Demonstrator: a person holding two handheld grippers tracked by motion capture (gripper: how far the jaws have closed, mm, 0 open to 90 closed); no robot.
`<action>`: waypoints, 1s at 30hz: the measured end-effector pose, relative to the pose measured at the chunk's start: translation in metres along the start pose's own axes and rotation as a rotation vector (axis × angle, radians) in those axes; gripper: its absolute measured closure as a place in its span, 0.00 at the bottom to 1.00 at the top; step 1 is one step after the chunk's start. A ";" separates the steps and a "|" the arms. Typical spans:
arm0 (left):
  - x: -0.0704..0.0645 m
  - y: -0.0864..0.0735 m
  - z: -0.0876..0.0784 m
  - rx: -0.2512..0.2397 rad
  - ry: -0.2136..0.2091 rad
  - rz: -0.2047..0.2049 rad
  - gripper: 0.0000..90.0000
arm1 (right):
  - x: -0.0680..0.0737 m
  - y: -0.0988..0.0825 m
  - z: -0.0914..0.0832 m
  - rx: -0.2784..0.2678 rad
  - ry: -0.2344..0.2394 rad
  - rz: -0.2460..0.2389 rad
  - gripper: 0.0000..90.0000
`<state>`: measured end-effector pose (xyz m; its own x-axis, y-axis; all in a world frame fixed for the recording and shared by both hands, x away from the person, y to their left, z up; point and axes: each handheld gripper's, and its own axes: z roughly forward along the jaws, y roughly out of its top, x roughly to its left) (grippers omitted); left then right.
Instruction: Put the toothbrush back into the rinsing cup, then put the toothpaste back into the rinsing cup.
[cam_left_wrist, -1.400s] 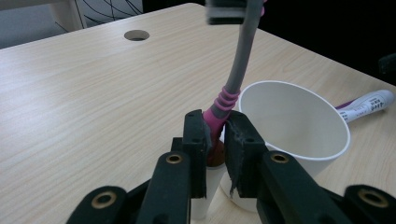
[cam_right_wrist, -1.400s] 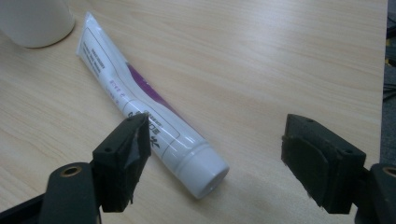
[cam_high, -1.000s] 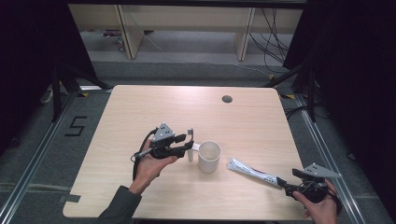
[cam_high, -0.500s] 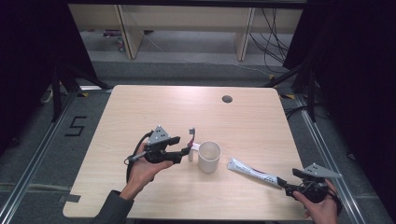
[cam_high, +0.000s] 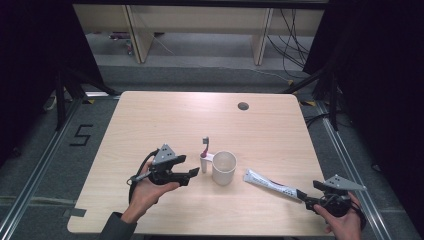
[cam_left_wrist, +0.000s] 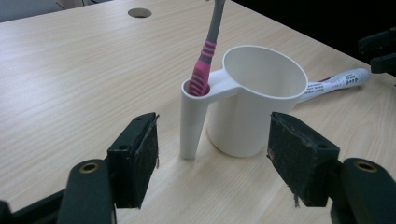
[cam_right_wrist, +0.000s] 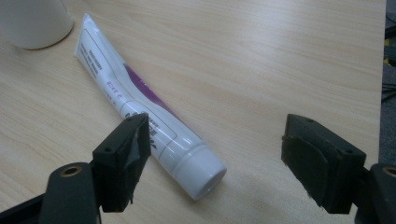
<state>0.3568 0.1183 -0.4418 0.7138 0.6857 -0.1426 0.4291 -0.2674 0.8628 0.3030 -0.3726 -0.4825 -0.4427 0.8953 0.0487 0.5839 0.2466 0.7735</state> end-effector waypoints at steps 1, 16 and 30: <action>0.000 -0.002 0.000 0.004 0.004 0.002 0.36 | 0.000 0.000 0.001 0.004 0.011 0.010 0.27; 0.000 -0.031 -0.004 0.030 -0.002 -0.034 0.21 | -0.002 -0.001 0.000 -0.003 0.009 0.006 0.27; -0.005 -0.060 -0.014 0.115 0.008 -0.013 0.17 | 0.000 0.000 0.000 0.011 0.016 0.005 0.27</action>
<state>0.3194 0.1402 -0.4861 0.7034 0.6949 -0.1495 0.4996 -0.3337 0.7994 0.3028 -0.3722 -0.4823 -0.4506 0.8905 0.0634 0.5937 0.2459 0.7662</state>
